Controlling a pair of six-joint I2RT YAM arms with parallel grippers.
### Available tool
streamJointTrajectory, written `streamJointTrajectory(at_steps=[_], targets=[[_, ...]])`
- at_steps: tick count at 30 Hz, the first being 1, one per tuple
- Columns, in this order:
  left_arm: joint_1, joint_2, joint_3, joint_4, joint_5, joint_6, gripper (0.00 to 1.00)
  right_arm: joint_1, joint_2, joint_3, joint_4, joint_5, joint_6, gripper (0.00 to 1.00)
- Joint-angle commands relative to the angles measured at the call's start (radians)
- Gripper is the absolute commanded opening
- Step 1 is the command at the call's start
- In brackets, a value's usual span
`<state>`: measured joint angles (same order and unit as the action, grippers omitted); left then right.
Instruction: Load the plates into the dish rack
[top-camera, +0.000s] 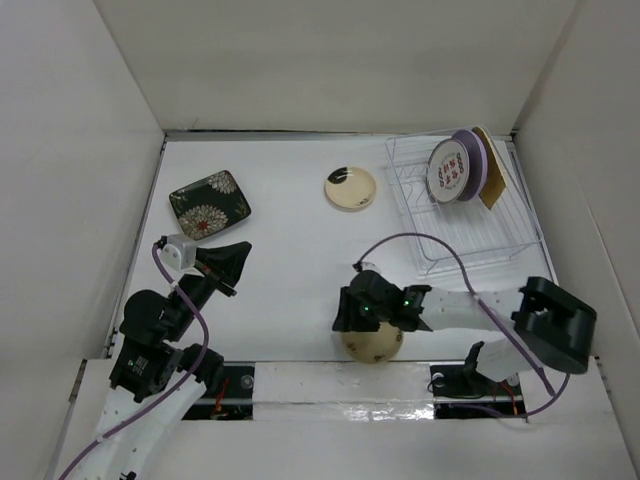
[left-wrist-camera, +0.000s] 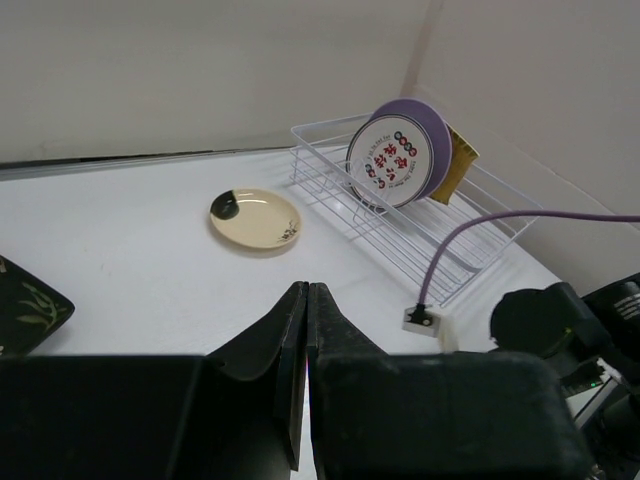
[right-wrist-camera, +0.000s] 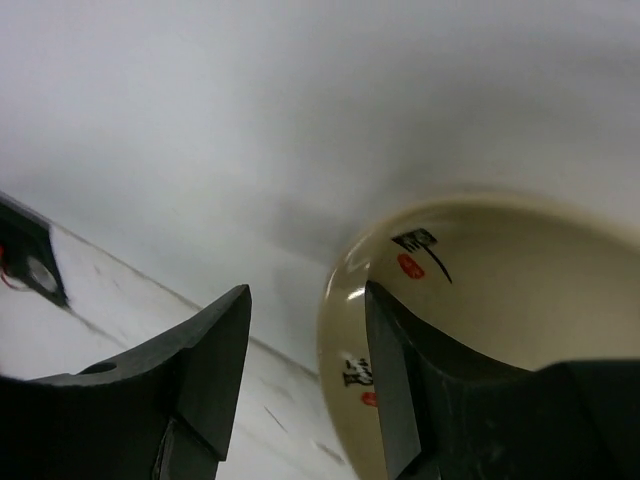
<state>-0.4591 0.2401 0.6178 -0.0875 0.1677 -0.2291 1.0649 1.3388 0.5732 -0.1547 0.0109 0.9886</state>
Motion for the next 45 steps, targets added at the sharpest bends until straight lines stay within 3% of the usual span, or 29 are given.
streamJointTrajectory(at_steps=[1,7,13,15,17,19,20,23,26,28,29,30,31,32,37,39,42,44,45], targets=[[-0.006,0.015,0.033,0.045,0.003,0.001,0.00,0.015,0.163,0.120,0.173,0.130,-0.073,0.55],[-0.006,0.030,0.033,0.043,-0.002,0.001,0.00,0.015,0.292,0.388,0.238,0.170,-0.269,0.56],[-0.006,0.037,0.031,0.045,0.003,0.002,0.00,-0.003,0.192,0.337,0.196,0.231,-0.275,0.55],[-0.006,0.039,0.031,0.046,0.007,0.001,0.00,-0.003,0.120,0.249,0.187,0.244,-0.242,0.22],[-0.006,0.041,0.030,0.045,0.010,0.001,0.00,-0.014,0.074,0.159,0.191,0.232,-0.219,0.06],[-0.006,0.045,0.030,0.046,0.010,0.001,0.00,-0.025,0.071,0.111,0.204,0.166,-0.196,0.11],[-0.006,0.050,0.030,0.046,0.010,0.001,0.00,-0.025,0.075,0.096,0.210,0.149,-0.189,0.26],[-0.006,0.062,0.030,0.043,0.009,0.001,0.00,-0.025,0.111,0.059,0.262,0.084,-0.192,0.57],[-0.006,0.068,0.030,0.042,0.004,0.001,0.00,-0.025,0.201,0.071,0.331,0.029,-0.199,0.60],[-0.006,0.073,0.030,0.038,-0.002,0.001,0.00,-0.014,0.268,0.094,0.397,-0.003,-0.205,0.49],[-0.006,0.074,0.030,0.037,-0.002,0.002,0.00,-0.014,0.287,0.102,0.412,-0.003,-0.206,0.23],[-0.006,0.076,0.030,0.037,-0.005,0.002,0.00,-0.014,0.301,0.112,0.431,-0.003,-0.208,0.07],[-0.006,0.074,0.030,0.035,-0.007,0.002,0.00,-0.014,0.304,0.126,0.435,-0.003,-0.211,0.00],[-0.006,0.074,0.031,0.032,-0.011,0.002,0.00,-0.014,0.290,0.132,0.441,0.007,-0.218,0.00],[-0.006,0.067,0.031,0.035,-0.002,0.001,0.00,-0.120,0.105,0.233,0.292,0.207,-0.359,0.00],[-0.006,0.064,0.030,0.037,0.003,0.001,0.00,-0.228,-0.013,0.305,0.206,0.289,-0.448,0.00],[-0.006,0.059,0.030,0.040,0.013,-0.001,0.00,-0.345,-0.122,0.413,0.158,0.505,-0.572,0.00],[-0.006,0.051,0.031,0.042,0.021,-0.001,0.00,-0.434,-0.118,0.489,0.170,0.823,-0.705,0.00],[-0.006,0.047,0.033,0.042,0.021,-0.001,0.00,-0.460,-0.118,0.490,0.210,0.825,-0.759,0.00]])
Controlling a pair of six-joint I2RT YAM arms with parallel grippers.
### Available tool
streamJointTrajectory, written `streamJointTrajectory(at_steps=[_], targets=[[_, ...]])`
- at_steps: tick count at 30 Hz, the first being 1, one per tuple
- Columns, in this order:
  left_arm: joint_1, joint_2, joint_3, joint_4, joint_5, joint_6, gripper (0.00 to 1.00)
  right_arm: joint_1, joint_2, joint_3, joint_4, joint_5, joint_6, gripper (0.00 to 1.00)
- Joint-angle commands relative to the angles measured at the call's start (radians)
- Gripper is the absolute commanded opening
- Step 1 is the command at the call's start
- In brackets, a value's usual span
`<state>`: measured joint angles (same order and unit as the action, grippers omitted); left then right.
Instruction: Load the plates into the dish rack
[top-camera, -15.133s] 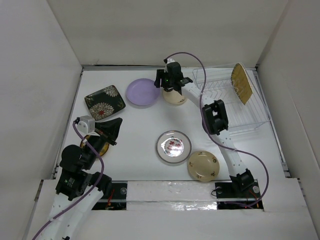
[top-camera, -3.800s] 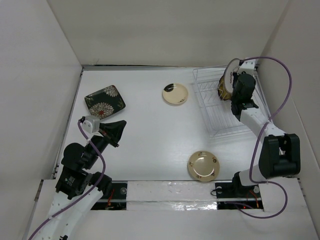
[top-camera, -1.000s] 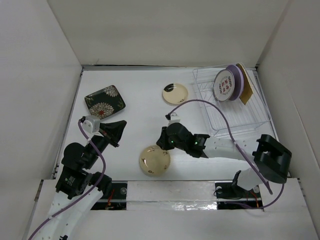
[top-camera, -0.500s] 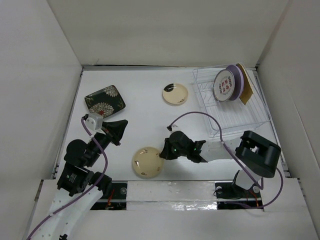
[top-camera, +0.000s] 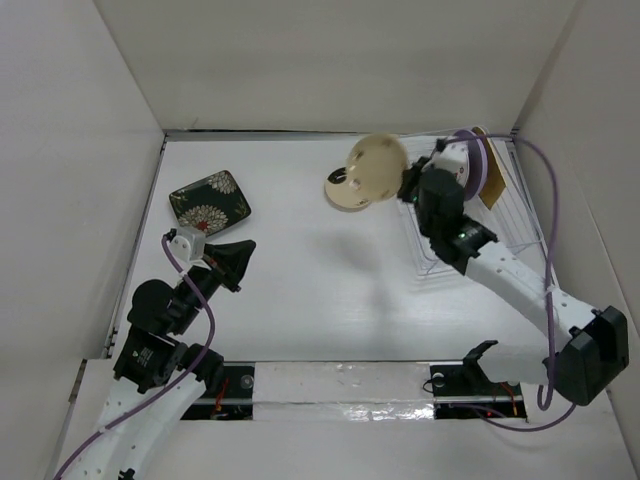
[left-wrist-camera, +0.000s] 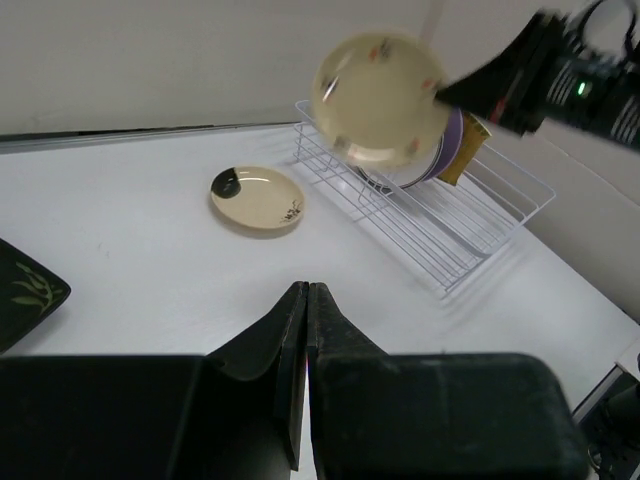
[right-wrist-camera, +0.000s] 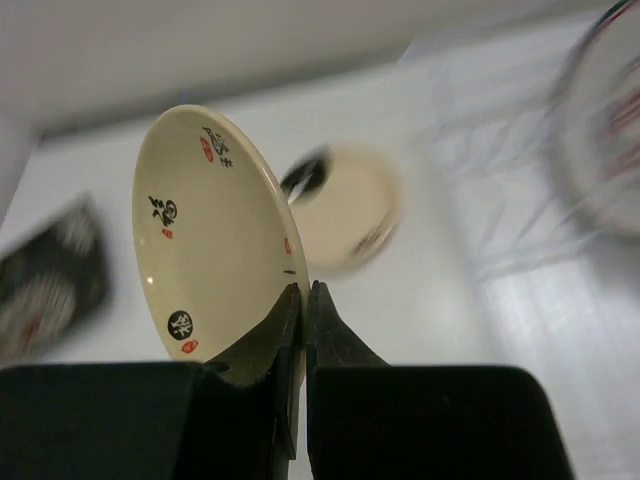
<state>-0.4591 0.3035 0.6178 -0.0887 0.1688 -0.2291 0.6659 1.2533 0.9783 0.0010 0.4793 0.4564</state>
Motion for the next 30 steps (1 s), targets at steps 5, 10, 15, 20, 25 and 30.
streamJointTrajectory(at_steps=[5,10,15,20,25,30], targets=[[-0.006,-0.056,0.030,0.053,0.043,-0.004,0.00,-0.271,0.110,0.177,0.284,0.507,-0.487,0.00],[-0.006,-0.089,0.030,0.060,0.057,-0.007,0.00,-0.339,0.218,0.190,0.548,0.535,-0.772,0.00],[-0.015,-0.110,0.034,0.052,0.038,-0.004,0.00,-0.339,0.305,0.183,0.623,0.524,-0.900,0.00],[-0.024,-0.113,0.034,0.050,0.038,-0.001,0.00,-0.339,0.333,0.171,0.570,0.504,-0.848,0.00],[-0.024,-0.109,0.034,0.050,0.034,-0.001,0.00,-0.339,0.414,0.163,0.568,0.472,-0.835,0.00],[-0.024,-0.098,0.033,0.047,0.032,-0.001,0.00,-0.339,0.491,0.166,0.562,0.439,-0.806,0.00]])
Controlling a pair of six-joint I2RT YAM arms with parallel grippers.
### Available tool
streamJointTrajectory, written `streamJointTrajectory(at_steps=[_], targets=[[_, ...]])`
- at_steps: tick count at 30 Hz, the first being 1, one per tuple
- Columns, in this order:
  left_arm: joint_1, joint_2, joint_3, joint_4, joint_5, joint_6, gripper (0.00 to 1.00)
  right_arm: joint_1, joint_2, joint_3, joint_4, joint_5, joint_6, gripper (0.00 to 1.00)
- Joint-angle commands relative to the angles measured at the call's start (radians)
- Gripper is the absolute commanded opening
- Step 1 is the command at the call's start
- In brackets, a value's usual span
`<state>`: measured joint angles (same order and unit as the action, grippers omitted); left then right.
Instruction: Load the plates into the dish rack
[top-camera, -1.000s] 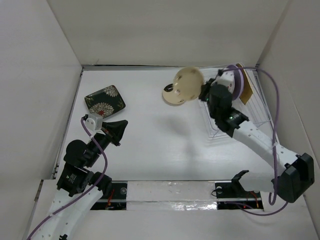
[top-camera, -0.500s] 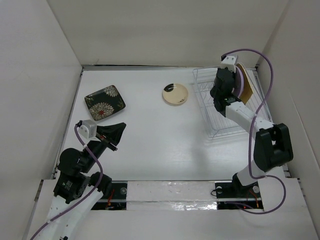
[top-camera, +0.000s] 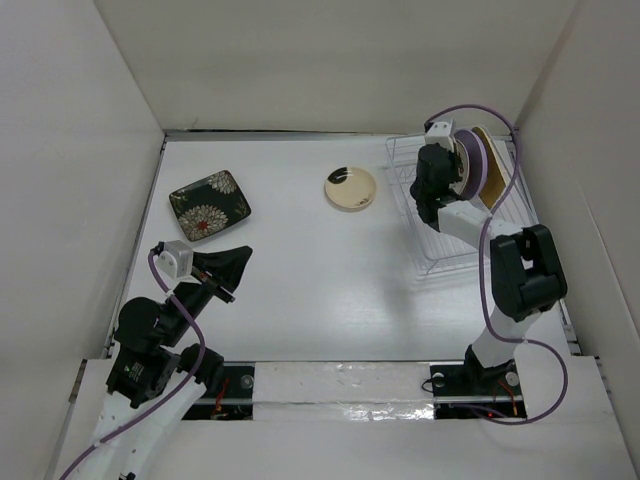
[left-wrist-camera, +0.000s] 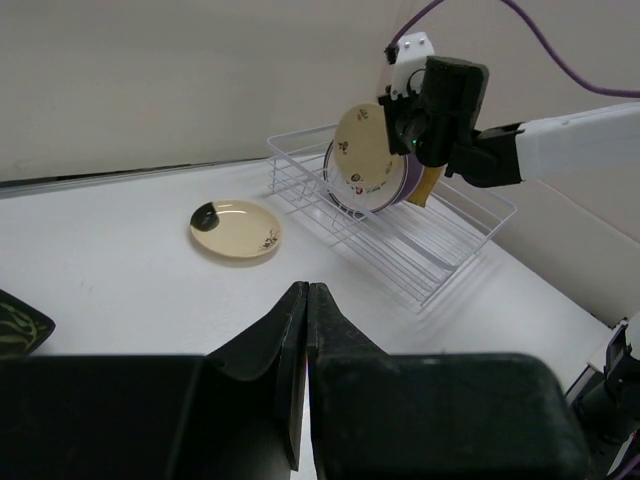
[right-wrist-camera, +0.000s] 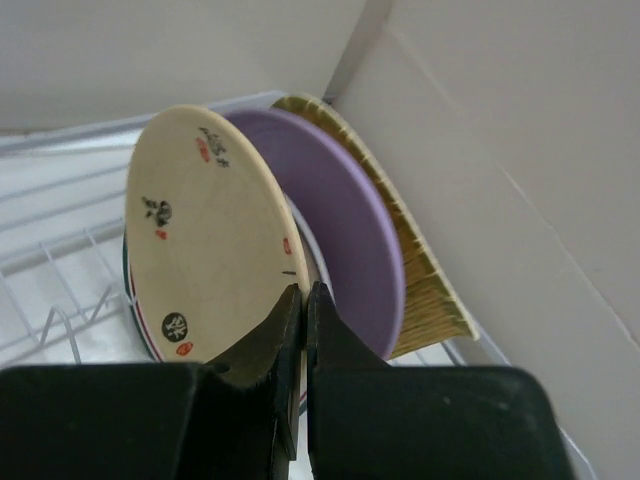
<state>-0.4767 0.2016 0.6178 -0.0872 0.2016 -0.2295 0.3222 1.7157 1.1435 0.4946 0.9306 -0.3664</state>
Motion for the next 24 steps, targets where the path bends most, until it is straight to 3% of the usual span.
streamJointTrajectory(at_steps=[1,4,6,7,8,9,11,13,16,17,18,20,22,24], targets=[[-0.007,0.005,0.033,0.047,0.001,-0.001,0.00,0.005,0.039,0.001,0.070,-0.003,0.017,0.00],[-0.007,0.012,0.031,0.047,0.004,-0.001,0.00,0.015,0.062,-0.021,0.145,0.057,-0.018,0.00],[-0.007,0.018,0.031,0.047,0.004,-0.001,0.00,0.026,0.047,-0.036,0.183,0.057,-0.032,0.09],[-0.007,0.021,0.031,0.046,0.002,-0.001,0.00,0.026,0.039,-0.037,0.197,0.066,-0.046,0.18],[-0.007,0.022,0.031,0.047,0.004,-0.001,0.00,0.035,0.029,-0.037,0.205,0.077,-0.046,0.42],[-0.007,0.027,0.031,0.046,0.004,-0.001,0.00,0.035,-0.002,-0.031,0.188,0.083,-0.017,0.51],[-0.007,0.032,0.030,0.047,0.004,-0.001,0.00,0.060,-0.045,0.005,0.101,0.047,0.055,0.60],[-0.007,0.041,0.028,0.047,0.002,-0.001,0.00,0.081,-0.112,0.054,-0.046,-0.037,0.173,0.62],[-0.007,0.048,0.030,0.044,0.001,-0.001,0.00,0.141,-0.153,0.116,-0.232,-0.168,0.338,0.60],[-0.007,0.050,0.030,0.046,-0.001,-0.001,0.00,0.187,-0.150,0.143,-0.255,-0.212,0.362,0.38],[-0.007,0.055,0.030,0.044,-0.005,-0.001,0.00,0.216,-0.142,0.156,-0.287,-0.251,0.365,0.24],[-0.007,0.058,0.028,0.041,-0.013,0.001,0.00,0.271,-0.076,0.209,-0.309,-0.357,0.356,0.04],[-0.007,0.068,0.028,0.040,-0.021,0.001,0.00,0.353,-0.003,0.264,-0.372,-0.345,0.308,0.02],[-0.007,0.074,0.030,0.035,-0.022,0.002,0.00,0.403,0.121,0.352,-0.445,-0.310,0.278,0.09]])
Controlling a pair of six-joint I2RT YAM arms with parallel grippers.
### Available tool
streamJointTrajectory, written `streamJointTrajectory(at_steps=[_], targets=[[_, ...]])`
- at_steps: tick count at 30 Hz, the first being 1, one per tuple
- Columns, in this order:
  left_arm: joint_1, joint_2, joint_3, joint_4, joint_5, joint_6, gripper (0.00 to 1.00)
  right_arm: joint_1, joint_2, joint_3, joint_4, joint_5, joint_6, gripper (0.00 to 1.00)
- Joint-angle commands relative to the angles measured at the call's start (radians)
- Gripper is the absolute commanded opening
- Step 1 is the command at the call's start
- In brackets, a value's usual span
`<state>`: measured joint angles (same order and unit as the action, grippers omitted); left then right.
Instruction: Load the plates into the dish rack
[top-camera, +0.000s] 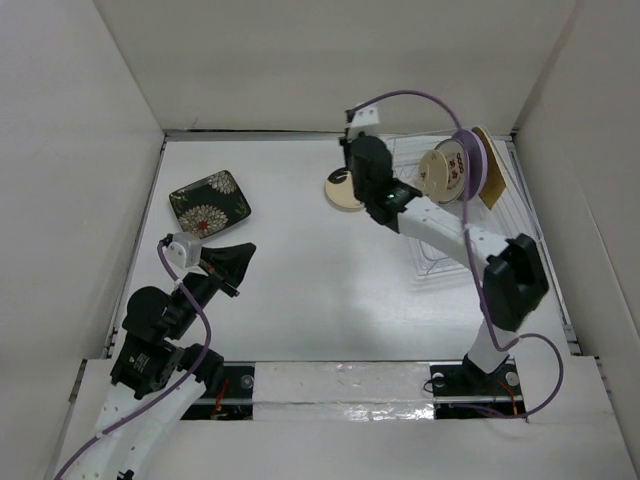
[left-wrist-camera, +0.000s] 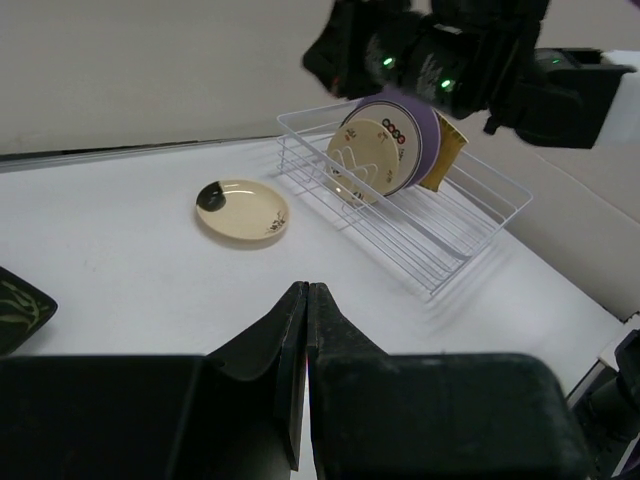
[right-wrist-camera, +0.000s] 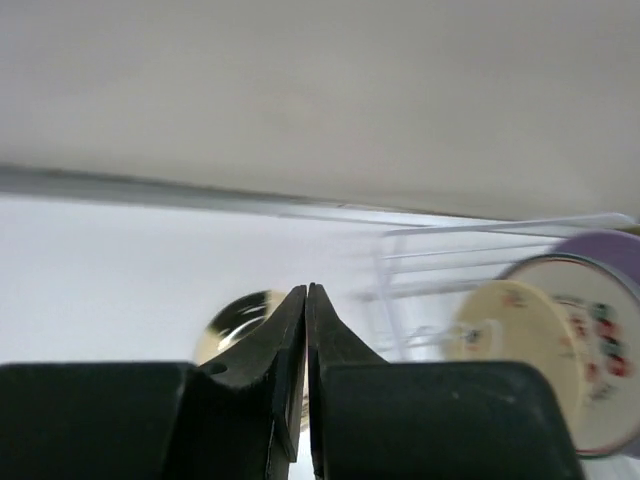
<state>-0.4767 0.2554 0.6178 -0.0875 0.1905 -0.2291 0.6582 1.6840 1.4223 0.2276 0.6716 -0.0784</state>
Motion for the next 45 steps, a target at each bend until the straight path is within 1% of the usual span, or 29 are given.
streamJointTrajectory(at_steps=[1,2,3,4,5,7,8,11,15,18,22,23,24,25,26,27,28,29,31,35,36,37,38,39,42,45], targets=[[-0.007,0.022,0.030,0.035,-0.016,0.002,0.00,0.078,0.190,0.093,-0.198,-0.044,-0.036,0.16],[-0.007,0.022,0.030,0.035,-0.017,0.002,0.00,0.078,0.222,0.111,-0.220,-0.050,-0.044,0.30],[-0.007,0.024,0.030,0.034,-0.019,0.002,0.00,0.092,0.270,0.127,-0.259,-0.059,-0.047,0.35],[-0.007,0.022,0.030,0.034,-0.020,0.002,0.00,0.092,0.282,0.124,-0.261,-0.069,-0.060,0.41],[-0.007,0.024,0.028,0.035,-0.020,0.002,0.00,0.092,0.292,0.118,-0.263,-0.111,-0.064,0.51],[-0.007,0.027,0.030,0.037,-0.016,0.002,0.00,0.092,0.318,0.113,-0.283,-0.154,-0.078,0.56],[-0.007,0.030,0.030,0.037,-0.014,0.002,0.00,0.092,0.325,0.115,-0.289,-0.180,-0.089,0.57],[-0.007,0.035,0.030,0.037,-0.008,0.002,0.00,0.092,0.358,0.133,-0.324,-0.193,-0.118,0.58],[-0.007,0.031,0.028,0.035,-0.017,0.002,0.00,0.040,0.419,0.193,-0.393,-0.227,-0.120,0.58],[-0.007,0.033,0.030,0.034,-0.022,0.002,0.00,-0.008,0.467,0.245,-0.424,-0.239,-0.069,0.58],[-0.007,0.042,0.030,0.035,-0.017,0.002,0.00,-0.061,0.506,0.300,-0.396,-0.267,0.053,0.58],[-0.007,0.044,0.030,0.035,-0.016,0.002,0.00,-0.072,0.529,0.337,-0.416,-0.256,0.075,0.59],[-0.007,0.045,0.030,0.034,-0.016,0.004,0.00,-0.081,0.586,0.386,-0.482,-0.245,0.113,0.59],[-0.007,0.047,0.030,0.035,-0.017,0.002,0.00,-0.095,0.615,0.476,-0.508,-0.239,0.147,0.59],[-0.007,0.048,0.030,0.034,-0.019,0.002,0.00,-0.095,0.647,0.525,-0.537,-0.247,0.163,0.62],[-0.007,0.047,0.030,0.034,-0.019,0.002,0.00,-0.107,0.676,0.573,-0.609,-0.266,0.178,0.61],[-0.007,0.047,0.030,0.034,-0.025,0.002,0.00,-0.108,0.722,0.634,-0.634,-0.297,0.198,0.61],[-0.007,0.047,0.030,0.032,-0.028,0.004,0.00,-0.108,0.732,0.638,-0.640,-0.341,0.200,0.61],[-0.007,0.044,0.030,0.032,-0.031,0.004,0.00,-0.089,0.732,0.604,-0.607,-0.351,0.189,0.61],[-0.007,0.048,0.028,0.034,-0.020,0.005,0.00,-0.028,0.697,0.451,-0.556,-0.354,0.166,0.61],[-0.007,0.050,0.030,0.034,-0.019,0.005,0.00,-0.002,0.677,0.417,-0.535,-0.349,0.175,0.60],[-0.007,0.051,0.030,0.034,-0.019,0.005,0.00,0.013,0.618,0.332,-0.510,-0.365,0.181,0.60],[-0.007,0.051,0.030,0.035,-0.019,0.005,0.00,0.029,0.617,0.331,-0.486,-0.378,0.189,0.60],[-0.007,0.054,0.030,0.035,-0.020,0.005,0.00,0.043,0.556,0.257,-0.443,-0.398,0.195,0.60],[-0.007,0.058,0.030,0.034,-0.023,0.005,0.00,0.095,0.470,0.202,-0.430,-0.443,0.226,0.60],[-0.007,0.061,0.031,0.031,-0.029,0.005,0.00,0.104,0.427,0.187,-0.427,-0.466,0.244,0.61]])
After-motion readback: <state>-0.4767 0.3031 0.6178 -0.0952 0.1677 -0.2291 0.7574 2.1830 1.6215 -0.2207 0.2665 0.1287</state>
